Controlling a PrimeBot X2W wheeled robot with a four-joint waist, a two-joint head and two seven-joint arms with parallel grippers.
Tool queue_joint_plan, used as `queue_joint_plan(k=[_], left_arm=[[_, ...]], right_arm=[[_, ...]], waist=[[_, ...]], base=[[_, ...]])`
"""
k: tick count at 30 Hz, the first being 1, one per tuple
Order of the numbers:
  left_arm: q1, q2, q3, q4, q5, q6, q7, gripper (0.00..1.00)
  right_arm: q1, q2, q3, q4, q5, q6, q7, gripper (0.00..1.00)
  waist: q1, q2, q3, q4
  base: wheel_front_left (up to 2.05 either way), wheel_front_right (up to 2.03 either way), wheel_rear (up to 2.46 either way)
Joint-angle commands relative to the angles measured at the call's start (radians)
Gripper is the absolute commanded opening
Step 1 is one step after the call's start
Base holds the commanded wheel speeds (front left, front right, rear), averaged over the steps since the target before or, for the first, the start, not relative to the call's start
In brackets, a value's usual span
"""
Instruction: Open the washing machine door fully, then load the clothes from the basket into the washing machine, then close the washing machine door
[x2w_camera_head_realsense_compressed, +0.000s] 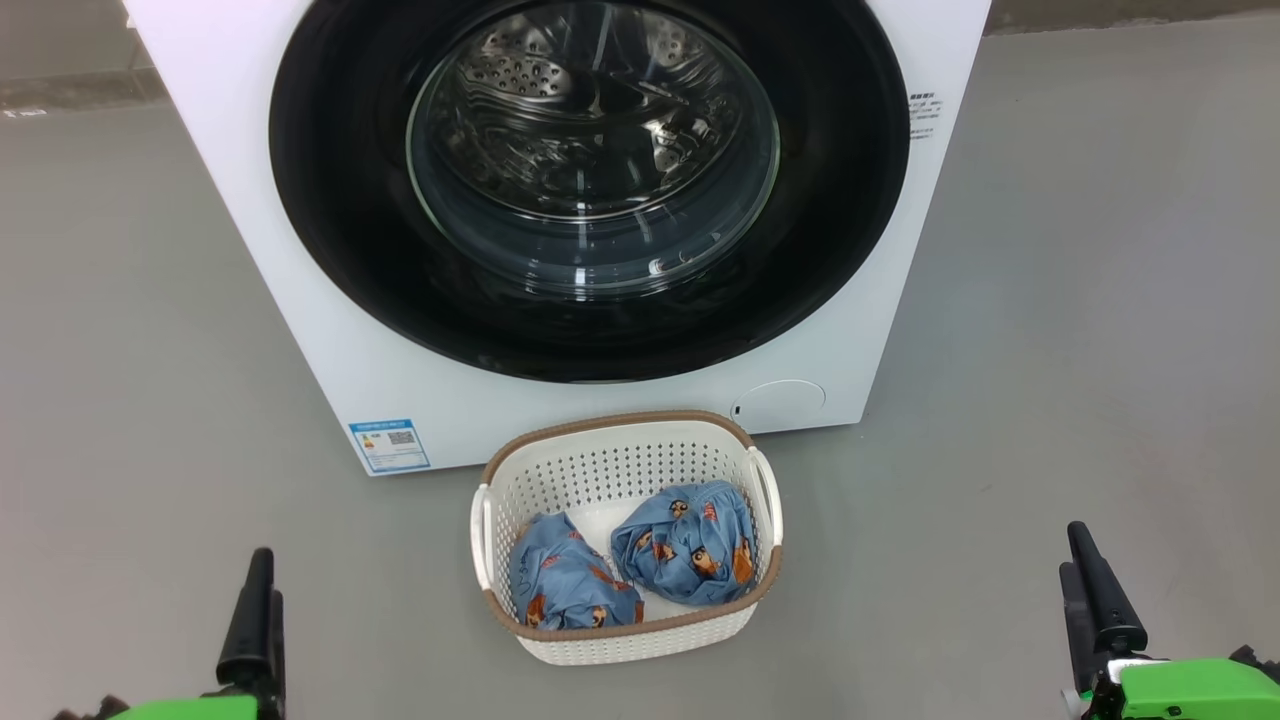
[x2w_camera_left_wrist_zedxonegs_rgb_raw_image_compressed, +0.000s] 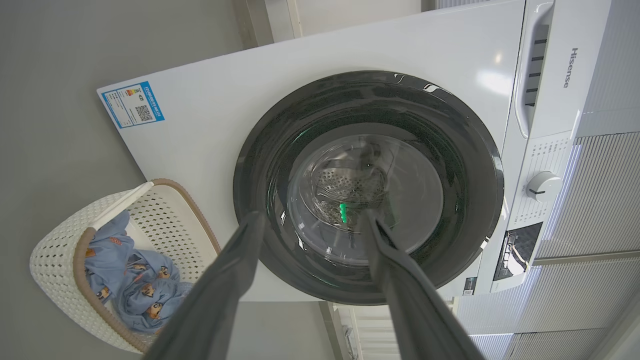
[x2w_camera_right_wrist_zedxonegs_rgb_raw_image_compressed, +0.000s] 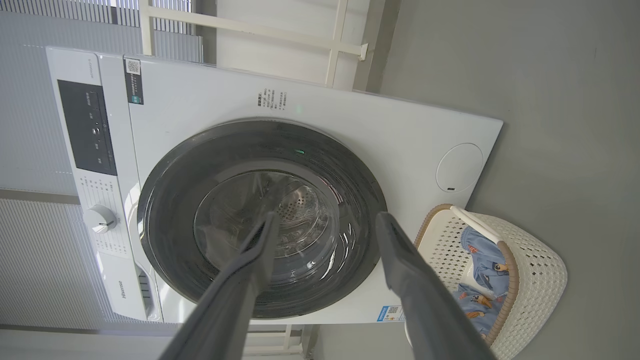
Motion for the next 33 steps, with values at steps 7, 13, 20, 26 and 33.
queue_joint_plan(k=[7,13,20,26,33], left_arm=[[-0.059,0.037,-0.008,-0.033,0.17,-0.004,-0.036,1.0],[-0.055,0.028,-0.005,-0.038,0.32,-0.004,-0.054,1.0],[-0.05,0.022,-0.003,-0.039,0.454,-0.004,-0.071,1.0],[-0.047,0.017,-0.006,-0.039,0.565,-0.003,-0.089,1.0],[-0.045,0.013,-0.008,-0.036,0.671,-0.003,-0.11,1.0]], right_arm=[[-0.041,-0.031,0.016,-0.016,-0.132,0.001,-0.035,1.0],[-0.048,-0.029,0.014,-0.017,-0.243,0.001,-0.053,1.0],[-0.052,-0.029,0.014,-0.019,-0.39,0.001,-0.07,1.0],[-0.055,-0.027,0.013,-0.021,-0.556,0.001,-0.088,1.0],[-0.056,-0.019,0.015,-0.027,-0.742,0.001,-0.108,1.0]], waist=[[-0.0002,0.0,0.003,0.002],[-0.0002,0.0,0.002,0.001],[-0.0002,0.0,0.0,0.002],[-0.0002,0.0,0.001,0.003],[-0.0002,0.0,0.0,0.004]], base=[[0.0,0.0,0.0],[0.0,0.0,0.0],[0.0,0.0,0.0],[0.0,0.0,0.0],[0.0,0.0,0.0]])
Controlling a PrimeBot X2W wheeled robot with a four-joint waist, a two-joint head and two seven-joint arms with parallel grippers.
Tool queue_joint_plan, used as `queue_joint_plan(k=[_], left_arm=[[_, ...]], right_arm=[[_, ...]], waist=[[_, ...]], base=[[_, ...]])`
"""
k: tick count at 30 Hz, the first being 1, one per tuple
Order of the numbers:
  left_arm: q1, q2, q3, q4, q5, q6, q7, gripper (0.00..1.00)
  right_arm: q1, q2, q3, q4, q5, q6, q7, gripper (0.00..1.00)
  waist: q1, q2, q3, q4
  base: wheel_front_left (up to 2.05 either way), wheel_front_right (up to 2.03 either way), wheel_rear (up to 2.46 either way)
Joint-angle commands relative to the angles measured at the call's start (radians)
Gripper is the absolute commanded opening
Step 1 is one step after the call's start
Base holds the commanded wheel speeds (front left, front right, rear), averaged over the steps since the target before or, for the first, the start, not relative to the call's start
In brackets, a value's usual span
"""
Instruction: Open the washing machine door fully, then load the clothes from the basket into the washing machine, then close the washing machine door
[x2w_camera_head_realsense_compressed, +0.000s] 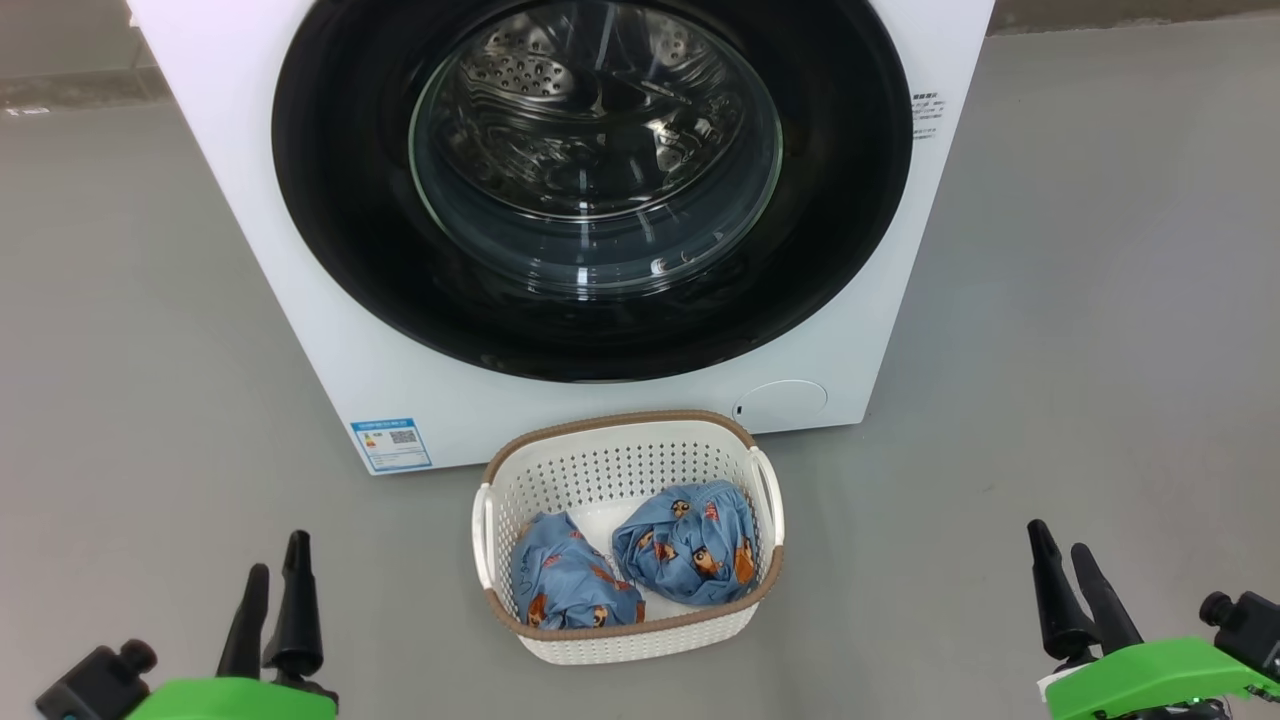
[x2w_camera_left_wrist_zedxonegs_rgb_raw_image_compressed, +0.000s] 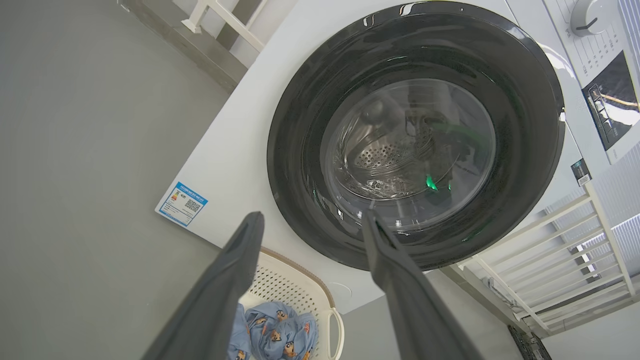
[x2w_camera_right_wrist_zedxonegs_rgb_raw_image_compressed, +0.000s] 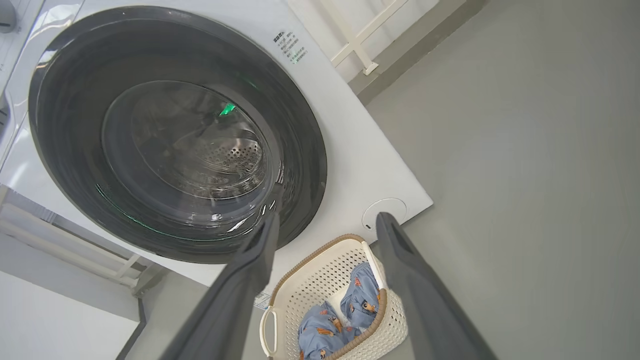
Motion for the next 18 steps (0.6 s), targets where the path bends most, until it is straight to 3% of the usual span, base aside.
queue_joint_plan(k=[1,18], left_arm=[[-0.031,0.012,0.012,-0.027,0.041,-0.003,-0.016,1.0],[-0.036,0.01,-0.015,-0.003,0.249,-0.006,-0.065,1.0]], right_arm=[[-0.044,-0.005,0.013,-0.03,-0.048,0.001,-0.015,1.0],[-0.059,0.021,0.06,-0.027,-0.298,0.001,-0.045,1.0]], waist=[[-0.0001,0.0,0.0,0.0],[-0.0001,0.0,0.002,0.003]], base=[[0.0,0.0,0.0],[0.0,0.0,0.0]])
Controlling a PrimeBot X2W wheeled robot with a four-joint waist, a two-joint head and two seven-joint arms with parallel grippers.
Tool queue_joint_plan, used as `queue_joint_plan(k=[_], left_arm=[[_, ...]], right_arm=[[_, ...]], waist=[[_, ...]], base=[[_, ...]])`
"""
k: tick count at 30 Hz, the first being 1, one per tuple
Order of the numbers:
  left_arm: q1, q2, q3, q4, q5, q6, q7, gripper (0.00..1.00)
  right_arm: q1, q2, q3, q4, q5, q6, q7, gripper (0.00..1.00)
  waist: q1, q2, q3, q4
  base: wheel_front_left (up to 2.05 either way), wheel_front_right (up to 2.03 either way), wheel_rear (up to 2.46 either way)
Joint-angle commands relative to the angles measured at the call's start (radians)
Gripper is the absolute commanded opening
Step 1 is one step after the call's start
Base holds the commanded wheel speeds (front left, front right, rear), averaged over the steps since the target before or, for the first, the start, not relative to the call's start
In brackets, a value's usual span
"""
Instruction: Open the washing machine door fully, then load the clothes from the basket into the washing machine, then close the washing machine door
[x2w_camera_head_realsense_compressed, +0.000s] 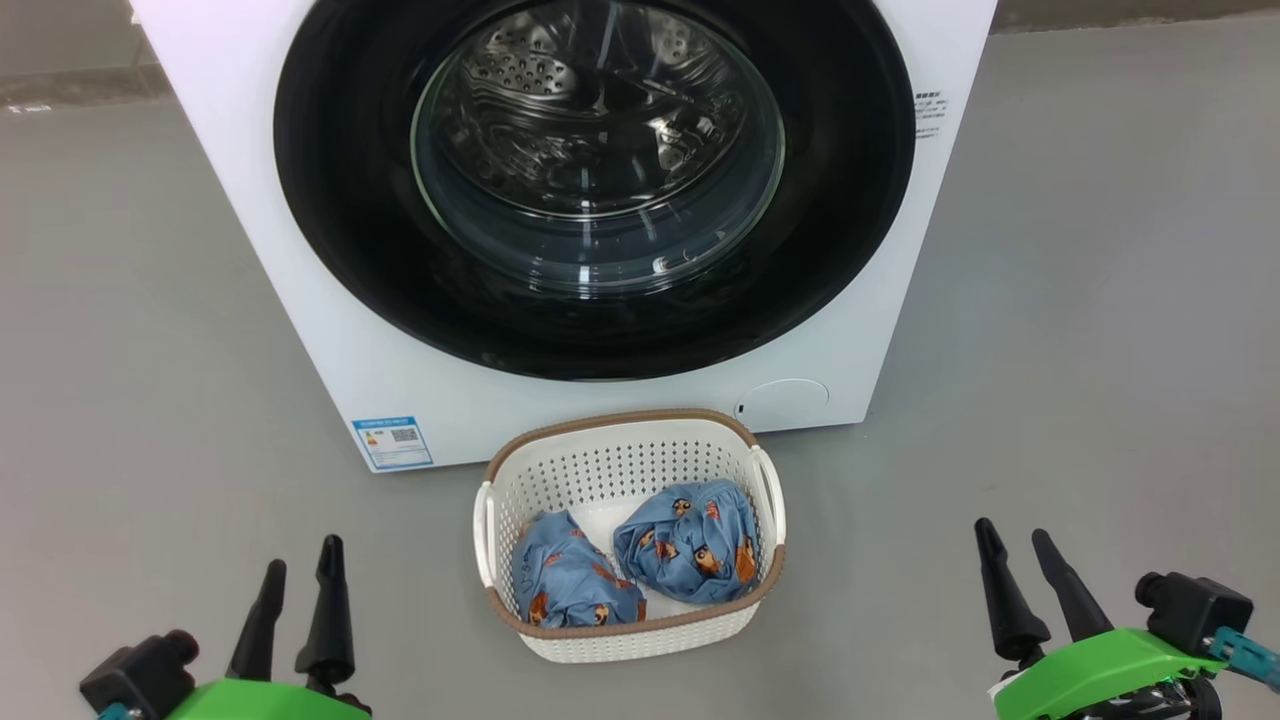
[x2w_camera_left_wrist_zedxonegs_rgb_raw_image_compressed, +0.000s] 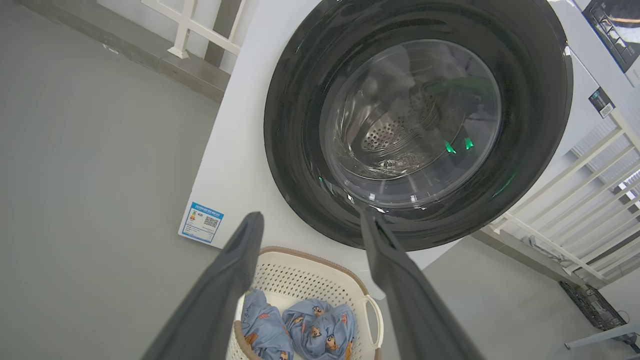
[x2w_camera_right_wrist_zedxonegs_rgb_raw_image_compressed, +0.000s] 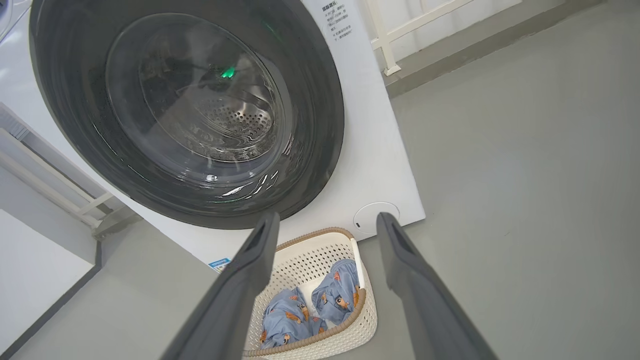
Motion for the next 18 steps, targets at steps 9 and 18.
queue_joint_plan(k=[9,18], left_arm=[[-0.046,0.012,0.007,0.007,0.116,-0.007,-0.04,1.0],[-0.055,0.012,-0.008,0.019,0.207,-0.008,-0.066,1.0]], right_arm=[[-0.042,0.003,0.049,-0.045,-0.141,0.001,-0.022,1.0],[-0.033,0.006,0.076,-0.069,-0.245,0.001,-0.034,1.0]], waist=[[0.0,0.0,0.004,0.005],[0.0,0.0,0.008,0.007]], base=[[0.0,0.0,0.0],[0.0,0.0,0.0]])
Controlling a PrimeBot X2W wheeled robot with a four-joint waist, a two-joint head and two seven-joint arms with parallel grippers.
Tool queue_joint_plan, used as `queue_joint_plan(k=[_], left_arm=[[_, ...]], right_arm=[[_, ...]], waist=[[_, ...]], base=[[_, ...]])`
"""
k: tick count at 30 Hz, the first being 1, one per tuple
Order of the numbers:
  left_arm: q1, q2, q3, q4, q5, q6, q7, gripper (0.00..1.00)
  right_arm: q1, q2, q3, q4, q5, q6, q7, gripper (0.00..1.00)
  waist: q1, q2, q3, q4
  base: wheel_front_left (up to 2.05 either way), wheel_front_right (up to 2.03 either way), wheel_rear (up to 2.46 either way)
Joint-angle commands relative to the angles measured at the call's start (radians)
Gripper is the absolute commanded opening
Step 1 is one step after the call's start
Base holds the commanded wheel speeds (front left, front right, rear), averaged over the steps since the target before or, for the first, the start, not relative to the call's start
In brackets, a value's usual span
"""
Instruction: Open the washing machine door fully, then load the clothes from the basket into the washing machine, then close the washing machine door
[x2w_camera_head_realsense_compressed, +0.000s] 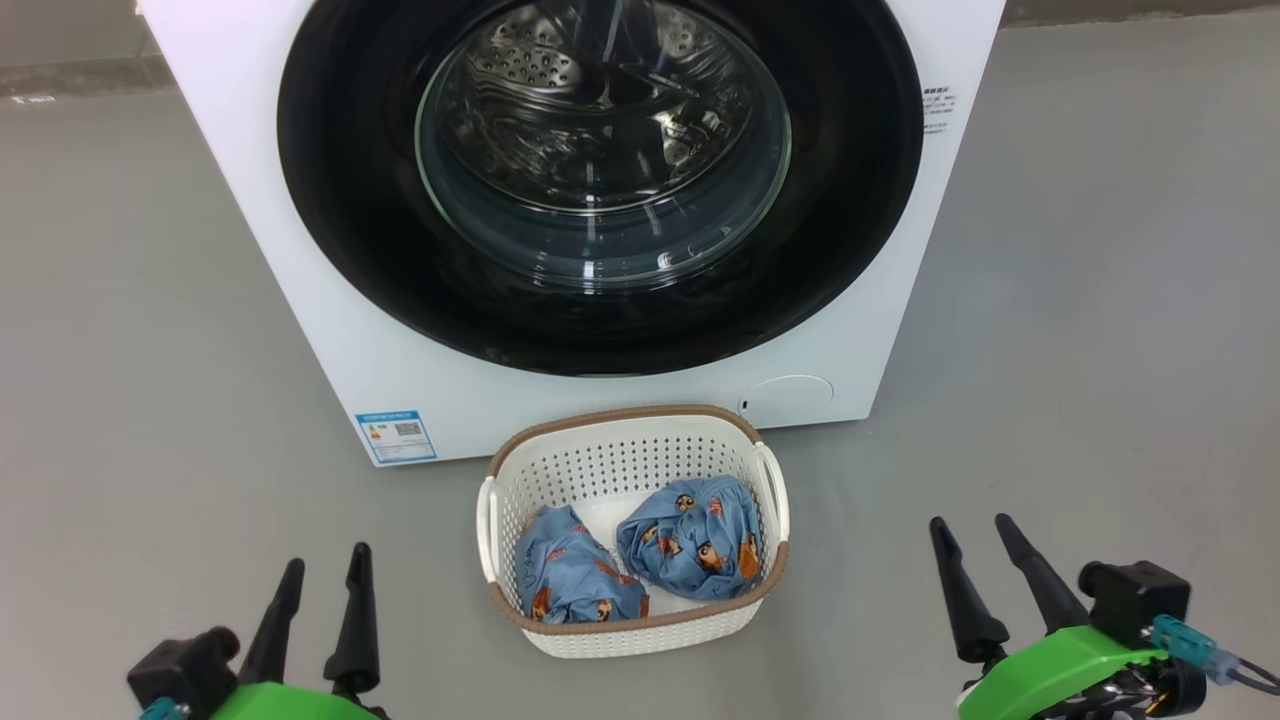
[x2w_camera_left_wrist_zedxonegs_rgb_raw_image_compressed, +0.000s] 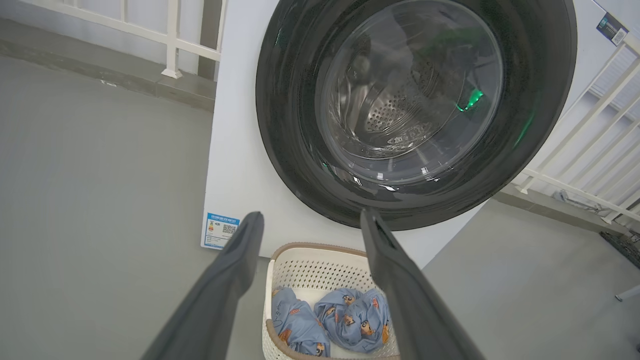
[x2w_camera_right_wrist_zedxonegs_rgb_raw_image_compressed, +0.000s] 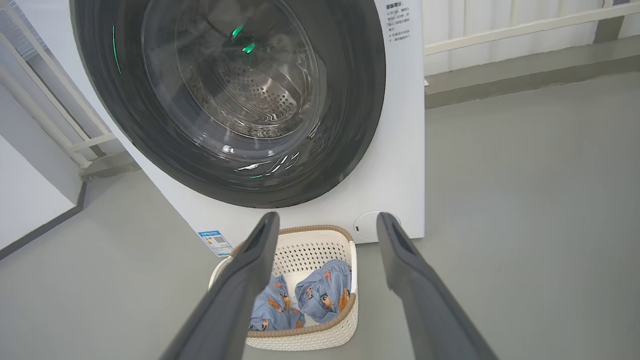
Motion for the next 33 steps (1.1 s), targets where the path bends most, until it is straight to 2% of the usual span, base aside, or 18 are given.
queue_joint_plan(k=[1,23,33], left_arm=[[-0.05,0.013,0.021,-0.019,0.027,-0.007,-0.016,1.0],[-0.061,0.014,0.008,0.007,0.258,0.0,-0.081,1.0],[-0.064,0.013,0.011,0.019,0.253,0.009,-0.083,1.0]], right_arm=[[-0.033,-0.001,0.025,-0.03,-0.027,0.001,-0.017,1.0],[-0.03,0.001,0.053,-0.057,-0.294,0.002,-0.065,1.0],[-0.029,0.002,0.047,-0.057,-0.291,0.002,-0.068,1.0]], waist=[[-0.0001,-0.0001,0.0,0.0],[-0.0001,-0.0001,0.004,0.004],[-0.0001,-0.0001,0.004,0.004]], base=[[0.0,0.0,0.0],[0.0,0.0,0.0],[0.0,0.0,0.0]])
